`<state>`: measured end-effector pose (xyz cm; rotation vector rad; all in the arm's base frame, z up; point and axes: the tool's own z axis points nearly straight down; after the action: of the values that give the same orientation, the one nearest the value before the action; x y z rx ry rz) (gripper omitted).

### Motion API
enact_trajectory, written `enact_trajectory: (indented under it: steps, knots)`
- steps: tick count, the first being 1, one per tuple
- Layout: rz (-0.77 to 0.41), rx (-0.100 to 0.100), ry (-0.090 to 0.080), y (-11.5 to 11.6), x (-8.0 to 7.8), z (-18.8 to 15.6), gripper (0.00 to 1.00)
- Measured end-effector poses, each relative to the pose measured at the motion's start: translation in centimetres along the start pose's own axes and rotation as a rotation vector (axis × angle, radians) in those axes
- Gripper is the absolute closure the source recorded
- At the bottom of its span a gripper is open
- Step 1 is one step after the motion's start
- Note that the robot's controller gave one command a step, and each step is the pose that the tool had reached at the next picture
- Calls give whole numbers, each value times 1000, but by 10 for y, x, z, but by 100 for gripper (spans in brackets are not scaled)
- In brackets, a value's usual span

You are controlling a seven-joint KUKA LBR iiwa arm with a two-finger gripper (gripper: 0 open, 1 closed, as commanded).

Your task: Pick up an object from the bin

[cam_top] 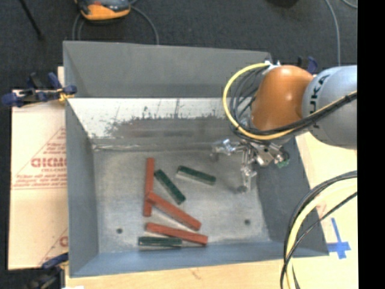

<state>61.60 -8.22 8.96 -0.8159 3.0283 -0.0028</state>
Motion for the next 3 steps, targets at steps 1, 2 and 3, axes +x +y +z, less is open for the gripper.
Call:
enact_trajectory:
  steps: [1, 2, 3]
  knots:
    - [213, -1, 1, 23, -11, 9, 0]
    - [168, 1, -1, 51, -36, 15, 0]
    - [253, -1, 0, 69, -35, 18, 100]
